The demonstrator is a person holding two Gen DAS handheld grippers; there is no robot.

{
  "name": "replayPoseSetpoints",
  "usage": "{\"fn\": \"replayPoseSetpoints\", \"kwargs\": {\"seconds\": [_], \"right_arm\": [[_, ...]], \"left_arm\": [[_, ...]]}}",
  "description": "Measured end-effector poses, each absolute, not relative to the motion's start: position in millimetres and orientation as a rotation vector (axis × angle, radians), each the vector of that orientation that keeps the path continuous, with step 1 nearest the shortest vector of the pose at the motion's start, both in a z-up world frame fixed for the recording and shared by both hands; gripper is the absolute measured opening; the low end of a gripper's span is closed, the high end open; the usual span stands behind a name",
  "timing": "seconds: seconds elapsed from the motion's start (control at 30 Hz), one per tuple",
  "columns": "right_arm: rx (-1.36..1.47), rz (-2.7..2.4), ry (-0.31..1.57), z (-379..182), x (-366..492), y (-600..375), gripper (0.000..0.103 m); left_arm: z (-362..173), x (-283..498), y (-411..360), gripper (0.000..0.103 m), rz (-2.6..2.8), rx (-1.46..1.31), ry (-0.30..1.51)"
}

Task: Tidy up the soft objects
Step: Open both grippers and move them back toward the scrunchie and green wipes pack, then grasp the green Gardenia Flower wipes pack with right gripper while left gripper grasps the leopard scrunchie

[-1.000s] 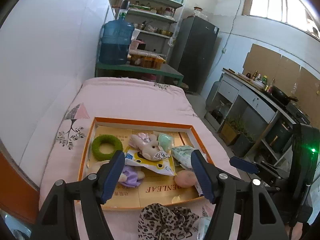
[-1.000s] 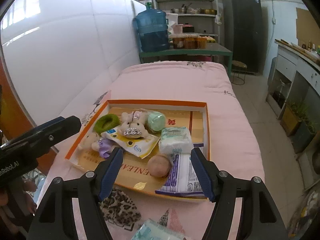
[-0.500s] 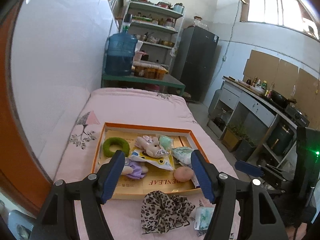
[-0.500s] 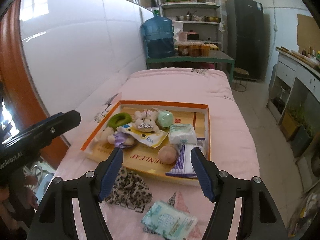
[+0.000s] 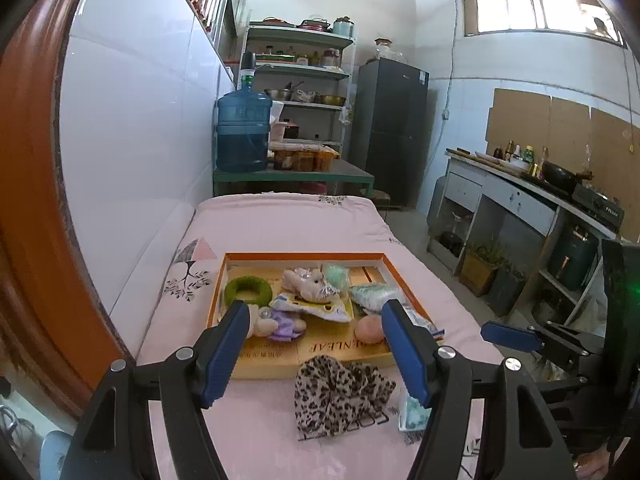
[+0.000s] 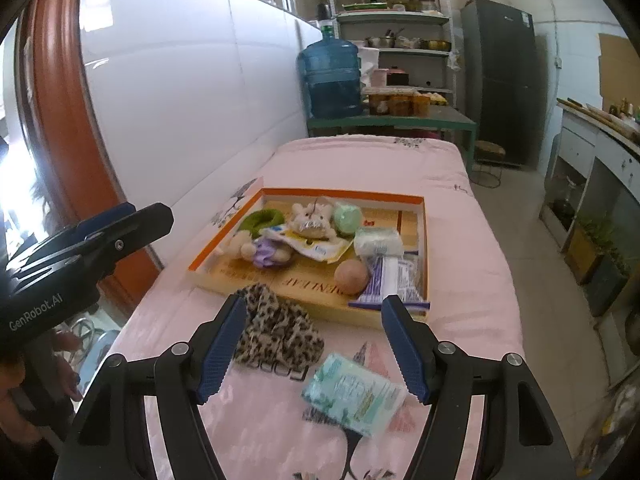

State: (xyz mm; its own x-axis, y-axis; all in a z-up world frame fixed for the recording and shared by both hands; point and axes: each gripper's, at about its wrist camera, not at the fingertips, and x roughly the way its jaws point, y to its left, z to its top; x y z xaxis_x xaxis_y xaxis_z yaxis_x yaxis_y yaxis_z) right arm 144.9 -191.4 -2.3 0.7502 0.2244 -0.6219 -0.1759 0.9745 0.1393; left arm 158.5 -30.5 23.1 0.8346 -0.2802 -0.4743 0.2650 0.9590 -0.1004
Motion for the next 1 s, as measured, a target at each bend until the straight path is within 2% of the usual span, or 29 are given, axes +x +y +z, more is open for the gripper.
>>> {"fn": "replayPoseSetpoints", "kwargs": {"seconds": [0.67,1.0], "right_arm": [[0.09,0.239,0.714,-30,100,-189,0.072],[0.082,0.226,0.828,-73,102,-203,0.076]], "left_arm": [[6,113,-26,0.068,-0.287,-0.046,0.5],[-14,111,-21,0.068,-0.289,-0.064,0.542]]}}
